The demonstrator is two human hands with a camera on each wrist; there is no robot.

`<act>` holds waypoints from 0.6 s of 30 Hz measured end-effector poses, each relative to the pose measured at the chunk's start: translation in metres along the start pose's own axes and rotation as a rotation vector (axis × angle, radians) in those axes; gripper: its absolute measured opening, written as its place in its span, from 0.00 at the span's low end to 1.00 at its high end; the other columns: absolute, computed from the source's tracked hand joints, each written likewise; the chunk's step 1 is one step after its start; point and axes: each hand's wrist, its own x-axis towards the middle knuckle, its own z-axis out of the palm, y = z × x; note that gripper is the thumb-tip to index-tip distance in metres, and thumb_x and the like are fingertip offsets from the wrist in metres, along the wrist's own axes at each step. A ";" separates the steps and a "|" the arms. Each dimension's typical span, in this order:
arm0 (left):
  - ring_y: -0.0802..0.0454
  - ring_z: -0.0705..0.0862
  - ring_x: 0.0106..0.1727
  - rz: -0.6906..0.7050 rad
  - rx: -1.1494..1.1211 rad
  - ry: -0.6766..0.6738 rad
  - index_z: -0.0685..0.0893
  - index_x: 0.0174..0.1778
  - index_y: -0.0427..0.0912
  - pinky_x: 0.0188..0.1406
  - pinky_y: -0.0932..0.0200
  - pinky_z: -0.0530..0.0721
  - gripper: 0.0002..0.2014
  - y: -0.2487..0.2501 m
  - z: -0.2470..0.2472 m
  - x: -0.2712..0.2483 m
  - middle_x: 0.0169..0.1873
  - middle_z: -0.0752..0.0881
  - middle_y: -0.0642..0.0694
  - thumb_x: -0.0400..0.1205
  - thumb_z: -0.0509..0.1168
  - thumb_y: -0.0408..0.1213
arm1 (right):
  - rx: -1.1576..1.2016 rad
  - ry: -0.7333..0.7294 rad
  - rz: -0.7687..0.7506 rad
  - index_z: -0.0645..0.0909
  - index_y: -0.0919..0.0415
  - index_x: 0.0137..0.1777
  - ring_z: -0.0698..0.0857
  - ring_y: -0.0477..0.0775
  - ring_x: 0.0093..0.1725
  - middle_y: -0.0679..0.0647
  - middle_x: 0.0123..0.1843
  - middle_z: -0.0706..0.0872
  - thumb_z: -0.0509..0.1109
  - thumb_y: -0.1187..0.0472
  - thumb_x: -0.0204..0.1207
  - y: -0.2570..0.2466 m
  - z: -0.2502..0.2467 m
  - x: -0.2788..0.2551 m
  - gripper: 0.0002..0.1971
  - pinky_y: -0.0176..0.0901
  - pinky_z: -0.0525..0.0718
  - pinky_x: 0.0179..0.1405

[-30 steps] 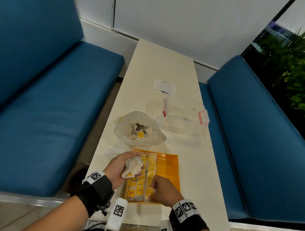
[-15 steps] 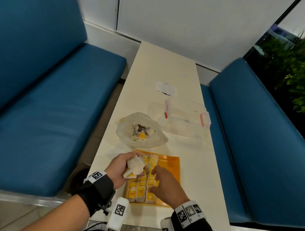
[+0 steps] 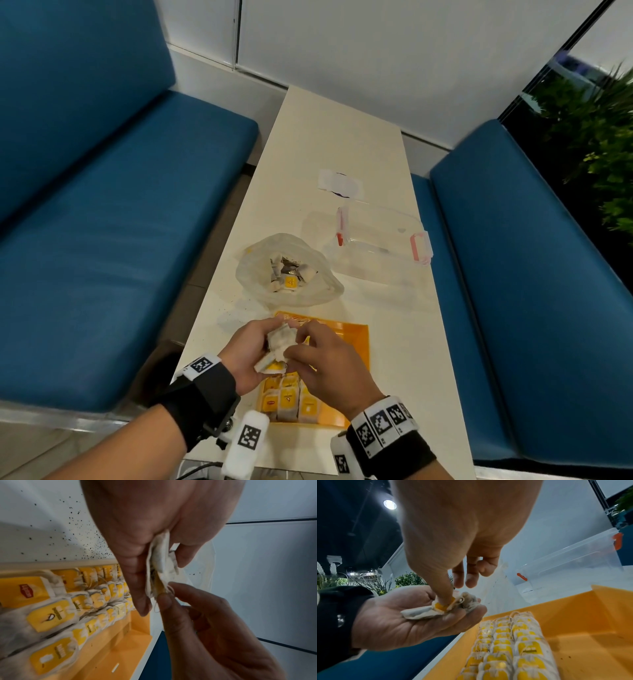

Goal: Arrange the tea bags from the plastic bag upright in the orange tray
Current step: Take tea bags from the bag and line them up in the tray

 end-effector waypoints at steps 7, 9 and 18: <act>0.40 0.89 0.48 0.021 0.040 0.034 0.84 0.69 0.36 0.41 0.46 0.89 0.20 -0.002 -0.005 0.000 0.52 0.90 0.35 0.87 0.62 0.45 | 0.259 0.185 0.143 0.85 0.56 0.51 0.81 0.41 0.42 0.47 0.48 0.81 0.69 0.60 0.81 -0.003 -0.022 0.006 0.03 0.34 0.81 0.40; 0.41 0.89 0.46 0.037 0.063 0.039 0.84 0.68 0.35 0.37 0.50 0.89 0.19 -0.001 -0.007 -0.001 0.51 0.90 0.35 0.85 0.65 0.42 | 0.302 0.287 0.183 0.85 0.55 0.49 0.81 0.38 0.41 0.46 0.45 0.83 0.72 0.63 0.79 0.003 -0.036 0.008 0.03 0.28 0.78 0.41; 0.49 0.83 0.35 0.146 0.191 0.080 0.85 0.57 0.38 0.24 0.64 0.77 0.11 0.000 -0.019 -0.006 0.42 0.88 0.38 0.80 0.73 0.32 | 0.349 0.078 0.638 0.86 0.49 0.40 0.85 0.42 0.40 0.42 0.40 0.88 0.75 0.65 0.73 0.050 -0.042 -0.007 0.08 0.27 0.81 0.39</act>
